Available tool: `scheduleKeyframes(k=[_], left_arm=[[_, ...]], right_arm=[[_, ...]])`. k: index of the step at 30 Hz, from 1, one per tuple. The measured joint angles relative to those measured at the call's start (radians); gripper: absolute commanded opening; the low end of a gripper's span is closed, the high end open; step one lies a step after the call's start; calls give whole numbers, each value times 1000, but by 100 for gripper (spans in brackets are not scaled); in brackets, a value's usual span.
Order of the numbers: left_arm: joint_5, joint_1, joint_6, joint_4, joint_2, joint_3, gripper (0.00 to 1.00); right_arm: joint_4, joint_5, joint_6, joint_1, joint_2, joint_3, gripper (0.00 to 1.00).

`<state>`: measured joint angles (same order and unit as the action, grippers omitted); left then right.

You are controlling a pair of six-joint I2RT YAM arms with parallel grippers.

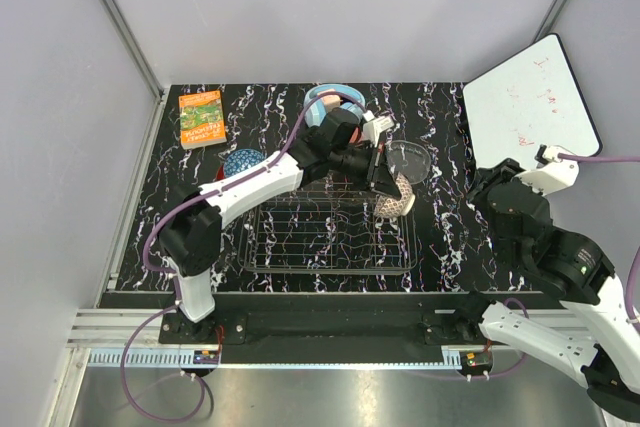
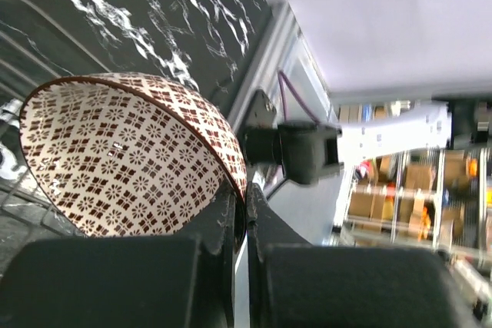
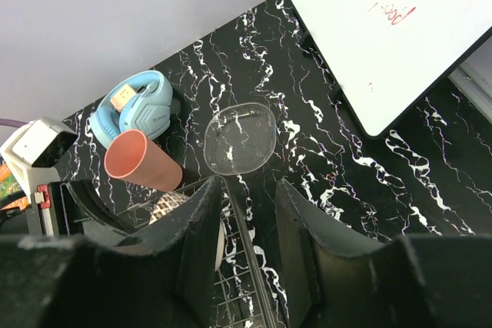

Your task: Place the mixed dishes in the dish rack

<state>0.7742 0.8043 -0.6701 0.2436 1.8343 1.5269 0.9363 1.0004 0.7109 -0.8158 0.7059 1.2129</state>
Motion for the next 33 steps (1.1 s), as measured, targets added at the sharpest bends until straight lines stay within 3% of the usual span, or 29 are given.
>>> scheduleKeyframes(k=[7,22,26,27,33], left_arm=[[-103,-2,-86,-24,5,-10,0],[-97,-27,-324,-198,68,-155,0],[-81,-31,-362,-253,87,-155,11],[-75,-32,-372,-264,93,-155,20],[-57,-42,-406,-311,112,-165,38]], right_arm=[[7,-16,1,0,13,-3,42],[58,-46,4,0,29,-14,42],[71,-51,6,0,29,-14,42],[79,-52,8,0,29,-14,42],[100,-52,16,0,27,-15,43]])
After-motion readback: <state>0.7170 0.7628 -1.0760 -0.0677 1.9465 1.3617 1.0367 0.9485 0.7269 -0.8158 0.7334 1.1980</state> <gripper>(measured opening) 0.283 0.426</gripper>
